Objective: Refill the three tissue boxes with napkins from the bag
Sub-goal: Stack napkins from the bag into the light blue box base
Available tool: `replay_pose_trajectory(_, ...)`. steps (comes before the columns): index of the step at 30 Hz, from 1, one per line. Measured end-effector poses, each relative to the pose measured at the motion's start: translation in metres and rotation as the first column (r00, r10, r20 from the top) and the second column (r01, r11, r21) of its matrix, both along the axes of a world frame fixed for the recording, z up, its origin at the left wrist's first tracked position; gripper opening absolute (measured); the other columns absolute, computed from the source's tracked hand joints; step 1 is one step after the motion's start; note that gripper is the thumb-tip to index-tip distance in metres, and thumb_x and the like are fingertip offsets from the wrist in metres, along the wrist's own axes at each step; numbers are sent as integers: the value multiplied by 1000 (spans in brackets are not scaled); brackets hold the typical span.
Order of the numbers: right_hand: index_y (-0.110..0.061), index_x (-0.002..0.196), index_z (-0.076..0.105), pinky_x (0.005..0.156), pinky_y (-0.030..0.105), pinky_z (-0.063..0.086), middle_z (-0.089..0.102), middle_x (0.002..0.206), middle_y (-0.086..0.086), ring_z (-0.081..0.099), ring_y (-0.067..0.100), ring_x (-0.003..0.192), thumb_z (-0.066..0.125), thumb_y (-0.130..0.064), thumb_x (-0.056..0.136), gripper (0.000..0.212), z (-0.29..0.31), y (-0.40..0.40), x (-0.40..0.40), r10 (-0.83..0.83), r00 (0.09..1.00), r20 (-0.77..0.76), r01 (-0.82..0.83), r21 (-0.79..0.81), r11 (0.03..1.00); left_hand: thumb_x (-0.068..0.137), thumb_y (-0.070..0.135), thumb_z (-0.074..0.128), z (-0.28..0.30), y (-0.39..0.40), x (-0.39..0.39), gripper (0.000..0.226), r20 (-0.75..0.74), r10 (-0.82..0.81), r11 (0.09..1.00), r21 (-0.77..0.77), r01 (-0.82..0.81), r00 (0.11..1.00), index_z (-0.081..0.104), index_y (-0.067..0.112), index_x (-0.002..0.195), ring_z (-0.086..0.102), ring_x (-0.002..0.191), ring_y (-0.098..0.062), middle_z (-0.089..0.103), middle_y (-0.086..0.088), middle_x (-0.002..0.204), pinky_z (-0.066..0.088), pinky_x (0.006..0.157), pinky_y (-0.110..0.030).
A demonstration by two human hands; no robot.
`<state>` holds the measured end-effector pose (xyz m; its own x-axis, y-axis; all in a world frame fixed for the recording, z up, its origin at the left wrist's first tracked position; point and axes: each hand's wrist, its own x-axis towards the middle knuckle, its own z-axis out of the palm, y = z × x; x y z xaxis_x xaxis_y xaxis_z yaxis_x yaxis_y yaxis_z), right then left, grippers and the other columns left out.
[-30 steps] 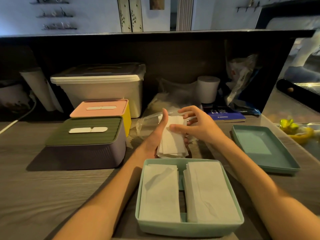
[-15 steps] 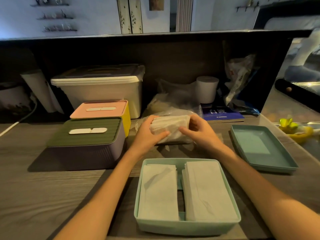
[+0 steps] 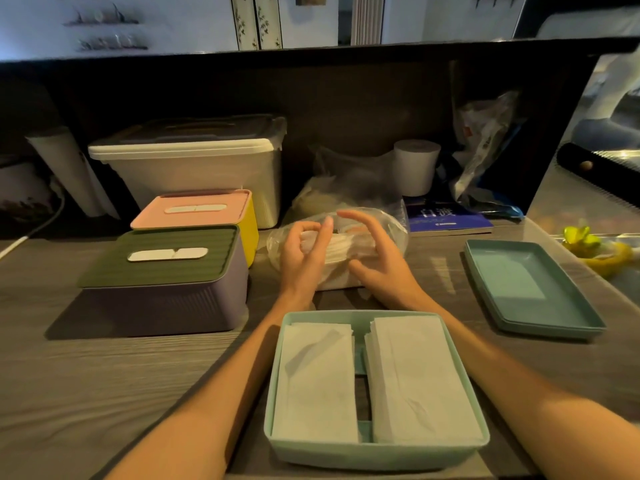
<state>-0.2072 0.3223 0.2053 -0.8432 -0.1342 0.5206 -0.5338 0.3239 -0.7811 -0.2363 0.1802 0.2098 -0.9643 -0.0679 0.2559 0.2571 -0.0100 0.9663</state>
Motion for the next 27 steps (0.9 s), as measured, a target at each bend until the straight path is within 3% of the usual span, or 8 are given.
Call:
replay_pose_trajectory(6,-30,155,38,109,23,41,47,139,3,48,16,130,62,-4,82,82,-7,13,2,-19,999,-46,32,293,956,95,14,64,-7,-1,-6,2,-66,37,997,-58,-41,997,62,12,95,57,81,1,63,5,89,45,78,-20)
replay_pose_trajectory(9,-35,156,35,100,25,49,41,139,0,50,12,121,67,-14,86,79,-11,21,0,-76,996,-51,90,379,921,95,15,63,-7,-2,-7,5,-22,69,997,-29,-70,997,63,11,95,55,83,3,63,6,90,42,74,-15)
replay_pose_trajectory(13,-37,156,33,98,15,44,39,143,-1,48,11,123,62,-30,85,77,-9,14,2,-83,995,-52,97,386,918,96,29,60,-5,1,-7,17,-3,54,998,14,-54,999,64,13,95,63,92,-16,68,-1,93,50,82,-32)
replay_pose_trajectory(17,-33,153,37,98,32,52,38,142,1,51,15,119,59,-36,84,73,-12,15,-2,-119,991,-60,133,417,899,99,41,61,-2,3,-2,31,-21,46,998,40,-45,999,63,10,98,62,88,-9,67,2,93,49,80,-23)
replay_pose_trajectory(19,-30,152,40,103,30,49,39,142,2,48,13,122,59,-38,81,74,-14,16,-4,-147,988,-41,152,382,912,96,41,65,-7,4,-2,29,-9,50,998,-36,-50,999,61,13,100,62,90,-8,65,4,95,51,81,-26)
replay_pose_trajectory(22,-30,153,38,104,7,34,42,145,4,40,6,128,61,-38,76,81,-11,7,-2,-139,988,73,120,216,969,96,33,67,-10,4,-7,15,23,68,996,-60,-66,997,60,20,98,65,95,-18,66,2,97,56,86,-45)
replay_pose_trajectory(25,-28,155,35,111,31,41,43,151,0,44,15,136,59,-36,72,86,-10,-3,-6,-61,995,84,55,74,996,98,32,62,-6,3,-11,15,25,110,994,-19,-109,994,62,17,99,62,99,-17,66,3,101,52,91,-41)
replay_pose_trajectory(27,-24,156,34,115,32,37,41,155,-3,40,13,141,61,-24,75,86,-10,-5,-9,-19,999,48,17,41,999,99,36,61,-5,2,-14,19,42,102,995,6,-102,994,63,17,98,63,99,-19,68,0,101,52,90,-40)
